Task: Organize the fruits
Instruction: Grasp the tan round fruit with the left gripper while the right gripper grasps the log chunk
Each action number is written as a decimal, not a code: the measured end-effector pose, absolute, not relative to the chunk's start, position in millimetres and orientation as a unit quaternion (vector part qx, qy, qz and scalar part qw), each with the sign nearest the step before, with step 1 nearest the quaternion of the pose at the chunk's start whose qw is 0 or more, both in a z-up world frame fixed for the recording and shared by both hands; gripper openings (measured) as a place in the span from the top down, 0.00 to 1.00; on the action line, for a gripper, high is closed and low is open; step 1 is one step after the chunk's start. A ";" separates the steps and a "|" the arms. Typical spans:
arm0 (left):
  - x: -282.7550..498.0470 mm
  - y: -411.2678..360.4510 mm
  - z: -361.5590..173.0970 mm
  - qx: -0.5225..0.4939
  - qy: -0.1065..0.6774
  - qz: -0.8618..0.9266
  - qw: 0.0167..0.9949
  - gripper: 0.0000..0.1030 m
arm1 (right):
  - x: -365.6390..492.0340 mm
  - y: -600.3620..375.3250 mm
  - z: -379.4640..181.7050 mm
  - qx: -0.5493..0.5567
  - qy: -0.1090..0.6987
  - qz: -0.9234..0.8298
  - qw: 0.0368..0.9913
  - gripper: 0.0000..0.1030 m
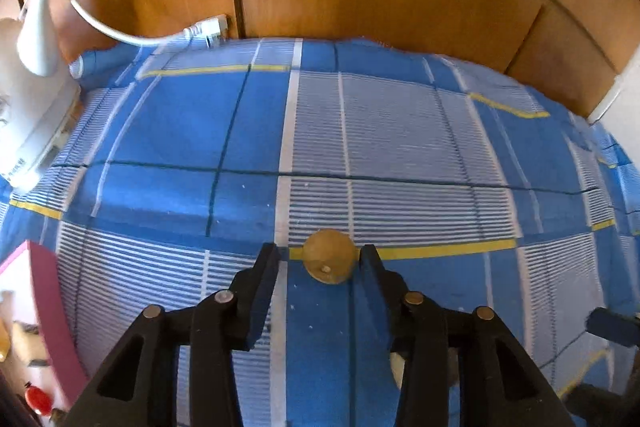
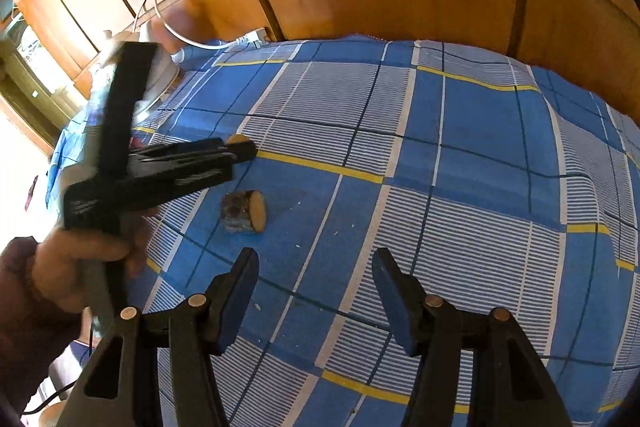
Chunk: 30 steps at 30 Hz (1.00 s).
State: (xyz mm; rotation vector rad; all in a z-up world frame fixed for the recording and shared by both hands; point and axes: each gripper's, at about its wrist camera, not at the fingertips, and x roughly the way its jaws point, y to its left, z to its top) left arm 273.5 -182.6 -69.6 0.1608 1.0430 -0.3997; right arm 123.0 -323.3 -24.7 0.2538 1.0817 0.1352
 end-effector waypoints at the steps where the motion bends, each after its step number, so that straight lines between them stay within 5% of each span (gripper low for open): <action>1: 273.0 -183.6 -69.4 0.081 0.490 -0.190 0.847 0.75 | 123.0 -323.1 -24.9 0.119 0.513 0.063 0.848 0.42; 30: 127.3 -67.3 5.5 -0.008 0.423 -0.188 0.886 0.74 | 172.6 -242.1 -49.6 0.059 0.529 0.093 0.842 0.39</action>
